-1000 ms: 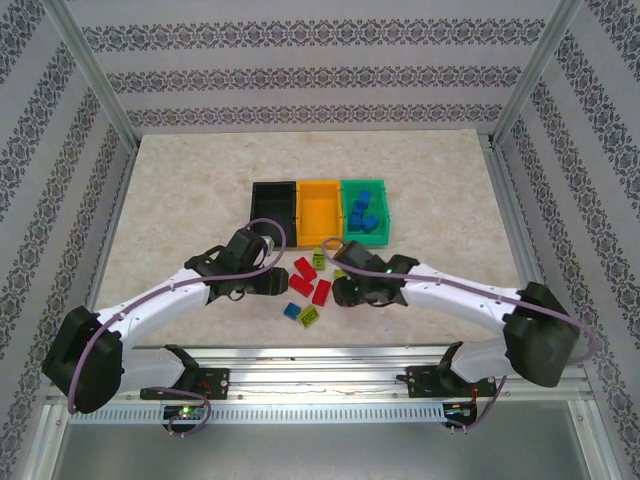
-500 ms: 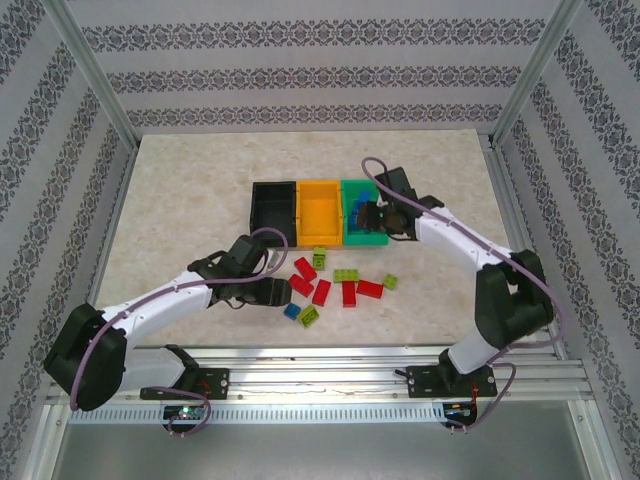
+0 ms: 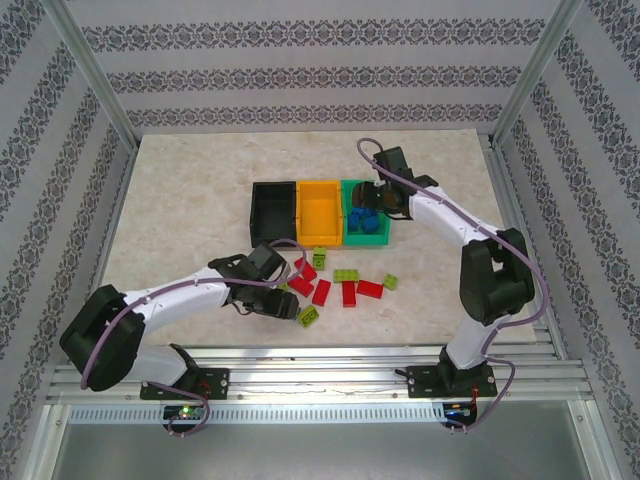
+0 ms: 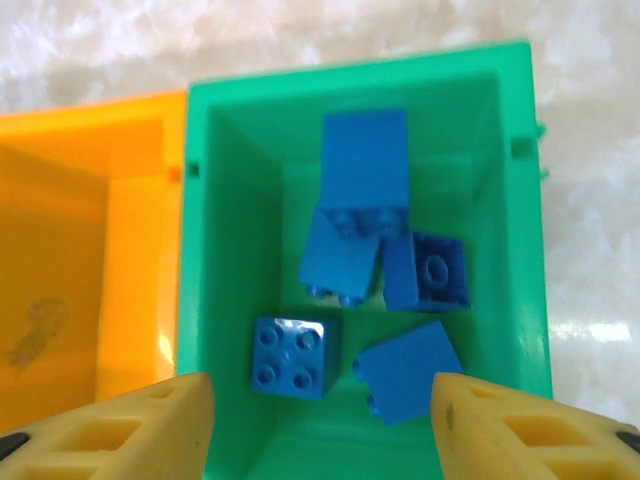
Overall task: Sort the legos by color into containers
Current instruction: Place the lego in the container, then move the lego to the bottom-center of the table.
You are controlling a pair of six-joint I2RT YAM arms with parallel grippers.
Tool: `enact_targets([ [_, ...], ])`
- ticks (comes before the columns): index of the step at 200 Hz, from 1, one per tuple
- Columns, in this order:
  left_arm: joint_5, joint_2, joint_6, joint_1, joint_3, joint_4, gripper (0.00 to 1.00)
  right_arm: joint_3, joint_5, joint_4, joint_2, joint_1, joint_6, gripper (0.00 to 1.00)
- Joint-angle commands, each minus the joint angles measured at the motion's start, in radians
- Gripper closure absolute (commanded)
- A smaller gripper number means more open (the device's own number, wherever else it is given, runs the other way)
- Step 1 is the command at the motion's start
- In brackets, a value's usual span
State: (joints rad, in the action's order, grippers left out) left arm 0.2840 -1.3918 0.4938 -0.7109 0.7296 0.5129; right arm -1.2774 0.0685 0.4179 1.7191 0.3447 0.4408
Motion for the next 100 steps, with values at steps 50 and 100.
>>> enact_targets([
  [50, -0.071, -0.102, -0.069, -0.041, 0.083, 0.065, 0.36, 0.177, -0.037, -0.001, -0.189, 0.031, 0.001, 0.41],
  [100, -0.075, -0.172, -0.078, -0.083, 0.139, 0.062, 0.35, 0.218, -0.052, -0.001, -0.228, 0.03, 0.003, 0.41],
])
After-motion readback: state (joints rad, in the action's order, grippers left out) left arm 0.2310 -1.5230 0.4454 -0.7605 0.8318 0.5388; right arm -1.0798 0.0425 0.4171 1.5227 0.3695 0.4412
